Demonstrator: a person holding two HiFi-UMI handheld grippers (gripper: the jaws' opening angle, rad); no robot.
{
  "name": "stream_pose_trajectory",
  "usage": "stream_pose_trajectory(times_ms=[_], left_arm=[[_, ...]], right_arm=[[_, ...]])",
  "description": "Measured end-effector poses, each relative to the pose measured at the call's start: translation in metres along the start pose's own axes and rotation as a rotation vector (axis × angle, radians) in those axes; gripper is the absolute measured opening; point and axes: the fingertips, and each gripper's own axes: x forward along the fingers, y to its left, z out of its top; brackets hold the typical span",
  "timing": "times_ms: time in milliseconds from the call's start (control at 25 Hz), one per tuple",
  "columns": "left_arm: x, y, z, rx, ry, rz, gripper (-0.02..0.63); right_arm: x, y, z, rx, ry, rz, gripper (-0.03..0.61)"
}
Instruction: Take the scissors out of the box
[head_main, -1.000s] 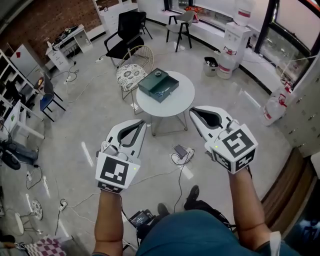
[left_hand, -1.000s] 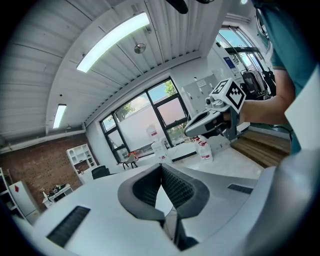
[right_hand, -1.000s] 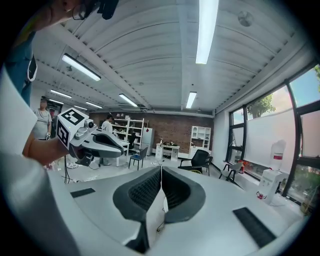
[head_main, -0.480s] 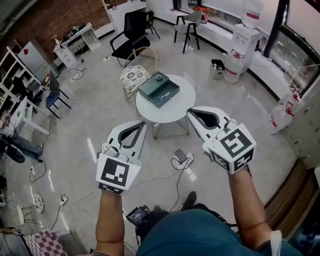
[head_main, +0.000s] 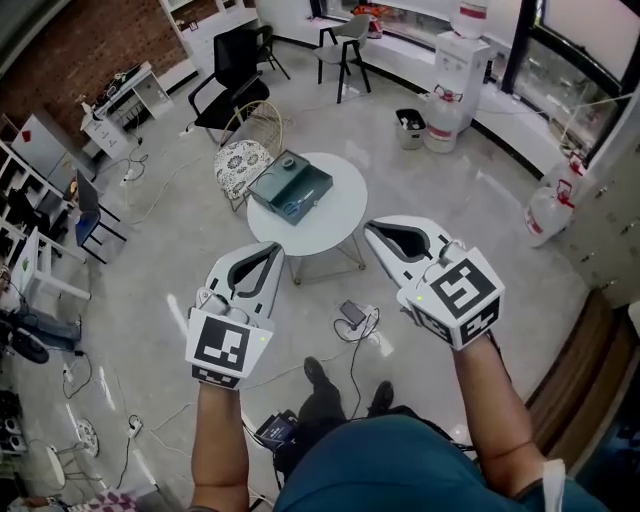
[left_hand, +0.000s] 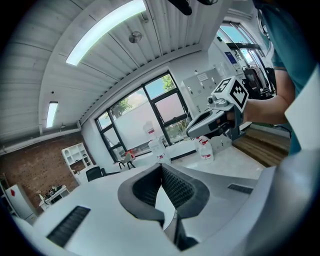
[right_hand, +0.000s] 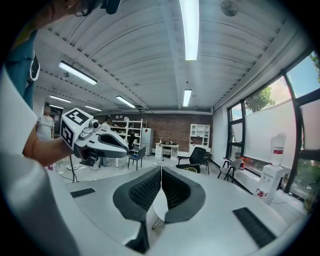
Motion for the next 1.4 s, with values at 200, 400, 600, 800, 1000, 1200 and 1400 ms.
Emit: stream_pose_trajectory(times_ms=[200, 400, 600, 800, 1000, 1200, 1400], left_arm=[[0.04, 0.02, 0.005, 0.009, -0.042, -0.064, 0.018], [0.062, 0.062, -0.001, 0.017, -0.083, -0.122, 0.018], [0.08, 0.116, -0.019, 0.025, -0.103, -0.162, 0.018], [0.093, 0.167, -0.042, 0.023, -0.127, -0.192, 0.018], [0.103, 0.216, -0.068, 0.018, -0.141, -0.217, 0.018], [0.11, 0.246, -0.087, 0.014, -0.164, -0.235, 0.018], [0.111, 0.275, -0.098, -0.005, -0.176, -0.221, 0.018]], right_arm=[[0.013, -0.027, 0.003, 0.002, 0.027, -0.063, 0.038], [0.05, -0.038, 0.016, 0.005, 0.045, -0.126, 0.038], [0.1, -0.045, 0.032, 0.007, 0.055, -0.174, 0.038], [0.151, -0.049, 0.039, 0.013, 0.07, -0.216, 0.038], [0.202, -0.049, 0.047, 0.015, 0.083, -0.249, 0.038], [0.233, -0.049, 0.05, 0.007, 0.09, -0.282, 0.038], [0.259, -0.051, 0.056, -0.004, 0.103, -0.283, 0.038]])
